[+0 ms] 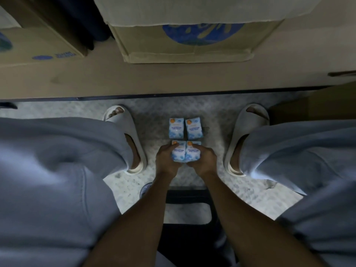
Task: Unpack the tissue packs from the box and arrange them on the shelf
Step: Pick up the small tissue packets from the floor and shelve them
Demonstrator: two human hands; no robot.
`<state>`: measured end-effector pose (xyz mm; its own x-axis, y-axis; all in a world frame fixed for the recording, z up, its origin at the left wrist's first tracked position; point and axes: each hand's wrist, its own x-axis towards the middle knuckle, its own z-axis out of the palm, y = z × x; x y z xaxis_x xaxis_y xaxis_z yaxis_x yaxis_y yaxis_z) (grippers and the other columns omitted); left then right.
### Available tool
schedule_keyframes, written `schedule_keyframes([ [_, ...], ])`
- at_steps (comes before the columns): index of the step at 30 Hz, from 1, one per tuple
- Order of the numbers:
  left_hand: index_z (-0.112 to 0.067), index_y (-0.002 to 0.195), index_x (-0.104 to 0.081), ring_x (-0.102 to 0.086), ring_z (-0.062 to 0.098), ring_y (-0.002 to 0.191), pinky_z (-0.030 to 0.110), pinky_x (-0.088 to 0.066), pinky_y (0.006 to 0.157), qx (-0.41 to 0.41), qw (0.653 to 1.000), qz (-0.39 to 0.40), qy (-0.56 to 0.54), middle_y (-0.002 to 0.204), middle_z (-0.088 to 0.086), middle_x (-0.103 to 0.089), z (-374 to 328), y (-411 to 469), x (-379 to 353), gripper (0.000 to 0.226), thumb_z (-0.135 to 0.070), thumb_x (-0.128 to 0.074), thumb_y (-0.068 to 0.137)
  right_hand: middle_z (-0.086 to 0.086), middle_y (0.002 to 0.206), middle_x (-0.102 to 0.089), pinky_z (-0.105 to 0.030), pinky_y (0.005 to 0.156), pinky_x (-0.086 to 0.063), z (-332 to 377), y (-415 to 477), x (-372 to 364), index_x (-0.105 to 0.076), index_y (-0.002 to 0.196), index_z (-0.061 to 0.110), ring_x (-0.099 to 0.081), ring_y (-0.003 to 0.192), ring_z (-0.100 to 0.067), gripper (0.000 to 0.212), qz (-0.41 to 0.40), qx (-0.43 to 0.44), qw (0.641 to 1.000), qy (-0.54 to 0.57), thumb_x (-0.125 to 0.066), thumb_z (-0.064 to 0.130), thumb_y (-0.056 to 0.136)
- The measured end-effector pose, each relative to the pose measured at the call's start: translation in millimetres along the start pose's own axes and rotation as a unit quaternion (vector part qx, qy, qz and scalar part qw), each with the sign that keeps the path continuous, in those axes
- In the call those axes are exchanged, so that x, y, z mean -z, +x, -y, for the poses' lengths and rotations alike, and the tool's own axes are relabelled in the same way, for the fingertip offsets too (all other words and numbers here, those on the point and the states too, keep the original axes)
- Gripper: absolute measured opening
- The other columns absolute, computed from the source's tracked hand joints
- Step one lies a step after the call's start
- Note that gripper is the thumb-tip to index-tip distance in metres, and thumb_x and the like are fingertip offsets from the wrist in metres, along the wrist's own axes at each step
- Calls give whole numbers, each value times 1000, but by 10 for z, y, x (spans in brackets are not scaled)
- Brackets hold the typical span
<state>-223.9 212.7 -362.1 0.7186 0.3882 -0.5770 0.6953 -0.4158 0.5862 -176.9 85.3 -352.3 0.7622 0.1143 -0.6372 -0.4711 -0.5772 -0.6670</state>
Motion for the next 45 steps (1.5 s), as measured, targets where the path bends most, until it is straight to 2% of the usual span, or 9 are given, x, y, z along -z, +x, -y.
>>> schedule_keyframes([
  [4, -9, 120, -64, -59, 27, 109, 37, -52, 92, -2, 999, -32, -31, 124, 14, -57, 17, -14, -25, 64, 8, -81, 61, -13, 108, -69, -21, 80, -51, -19, 7, -25, -67, 111, 2, -65, 98, -20, 50, -13, -4, 1000, -7, -82, -2, 64],
  [10, 1, 115, -64, -59, 10, 88, 2, -45, 65, 30, 996, -42, -77, 111, 5, -60, -56, -2, -2, 48, 11, -75, 70, -11, 106, -70, 8, 63, -36, 4, 8, -27, -69, 107, 3, -62, 94, -11, 35, -27, -9, 1000, -13, -77, 0, 73],
  [17, -10, 109, -71, -67, 18, 96, 34, -57, 85, 46, 992, -31, -117, 111, 6, -69, -18, -22, 19, 51, -1, -85, 61, -6, 101, -67, 8, 62, -36, 46, -38, 51, -69, 106, -1, -58, 92, -9, 32, -27, -14, 1000, -7, -74, -2, 75],
  [23, 1, 106, -70, -66, 28, 98, 21, -56, 72, 26, 991, -60, -119, 108, 10, -67, -68, -89, 149, 46, 11, -80, 62, -15, 107, -69, -38, 91, -53, 183, -153, 125, -70, 105, 0, -64, 100, -24, 36, -40, 2, 999, 0, -77, -5, 69],
  [25, 5, 108, -68, -63, 34, 103, 16, -54, 66, 13, 989, -67, -131, 109, 13, -66, -173, -112, 252, 43, 16, -75, 67, -15, 107, -69, -34, 89, -53, 283, -204, 169, -70, 105, -1, -64, 99, -24, 35, -45, 13, 999, 7, -75, -6, 70],
  [29, -13, 112, -69, -63, 23, 106, 29, -51, 90, -19, 991, -77, -104, 113, 7, -69, -465, -275, 571, 41, -3, -78, 73, -14, 102, -71, -19, 83, -49, 615, -361, 296, -71, 101, 2, -65, 97, -20, 22, -72, 66, 995, -12, -72, 4, 79],
  [35, -2, 112, -67, -57, 16, 92, 3, -44, 61, -80, 968, -135, -197, 107, 3, -62, -1041, -582, 1011, 38, 8, -73, 75, -9, 113, -69, 3, 69, -34, 1242, -683, 605, -71, 108, 9, -58, 93, -8, 35, -94, 142, 985, -12, -75, 2, 73],
  [39, -10, 105, -70, -61, 13, 91, 0, -42, 64, -138, 940, -203, -238, 104, 1, -65, -1363, -773, 1366, 40, 6, -77, 69, -6, 115, -67, 9, 68, -30, 1587, -893, 753, -73, 106, 13, -55, 92, -4, 37, -136, 209, 968, 6, -77, 3, 71],
  [45, -30, 107, -71, -65, 10, 101, 32, -53, 92, -231, 901, -270, -247, 114, -4, -68, -1629, -1038, 1892, 46, -9, -81, 68, -3, 124, -60, 10, 77, -28, 2173, -1296, 929, -72, 109, 14, -54, 101, -2, 38, -180, 328, 927, 32, -79, 7, 72],
])
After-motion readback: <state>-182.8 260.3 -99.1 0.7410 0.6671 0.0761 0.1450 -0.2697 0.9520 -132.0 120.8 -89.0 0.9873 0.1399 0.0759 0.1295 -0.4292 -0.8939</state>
